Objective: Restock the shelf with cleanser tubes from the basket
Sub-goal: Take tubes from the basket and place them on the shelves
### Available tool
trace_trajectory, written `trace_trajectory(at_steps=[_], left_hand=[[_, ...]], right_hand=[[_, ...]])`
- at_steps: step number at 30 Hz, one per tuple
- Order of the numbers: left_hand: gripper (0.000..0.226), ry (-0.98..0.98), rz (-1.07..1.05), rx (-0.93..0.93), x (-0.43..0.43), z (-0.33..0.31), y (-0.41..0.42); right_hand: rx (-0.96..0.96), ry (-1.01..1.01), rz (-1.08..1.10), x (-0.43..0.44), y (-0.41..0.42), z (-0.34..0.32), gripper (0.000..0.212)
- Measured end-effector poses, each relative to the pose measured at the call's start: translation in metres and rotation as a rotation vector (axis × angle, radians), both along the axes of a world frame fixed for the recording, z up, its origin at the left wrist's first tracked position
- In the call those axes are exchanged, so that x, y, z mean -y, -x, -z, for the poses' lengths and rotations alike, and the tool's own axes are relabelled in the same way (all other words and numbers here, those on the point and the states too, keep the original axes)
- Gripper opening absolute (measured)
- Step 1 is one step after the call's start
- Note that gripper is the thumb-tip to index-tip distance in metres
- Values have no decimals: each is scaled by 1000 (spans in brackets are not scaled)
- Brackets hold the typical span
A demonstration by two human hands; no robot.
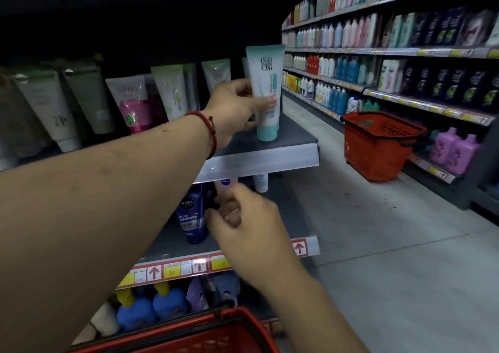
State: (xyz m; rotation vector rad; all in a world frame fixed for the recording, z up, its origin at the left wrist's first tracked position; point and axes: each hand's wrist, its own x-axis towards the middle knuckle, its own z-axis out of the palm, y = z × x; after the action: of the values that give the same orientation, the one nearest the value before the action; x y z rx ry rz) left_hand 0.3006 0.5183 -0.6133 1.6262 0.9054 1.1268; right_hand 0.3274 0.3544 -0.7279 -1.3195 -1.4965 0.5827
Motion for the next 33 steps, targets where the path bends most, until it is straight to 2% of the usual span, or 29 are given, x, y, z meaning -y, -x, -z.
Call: trace_trajectory(at_steps=[11, 19, 30, 33], left_hand=[[19, 0, 0, 40, -10, 18, 5], [48, -79, -26, -97, -9, 16, 1], [40, -51, -89, -50, -16, 26, -9], [51, -45, -121, -88, -16, 26, -6]], right_hand=[[9, -205, 157, -9, -27, -57, 19], [-1, -211, 172, -26, -19, -53, 11], [8, -188, 238, -29, -33, -45, 10], [20, -183, 243, -28, -33, -46, 12]])
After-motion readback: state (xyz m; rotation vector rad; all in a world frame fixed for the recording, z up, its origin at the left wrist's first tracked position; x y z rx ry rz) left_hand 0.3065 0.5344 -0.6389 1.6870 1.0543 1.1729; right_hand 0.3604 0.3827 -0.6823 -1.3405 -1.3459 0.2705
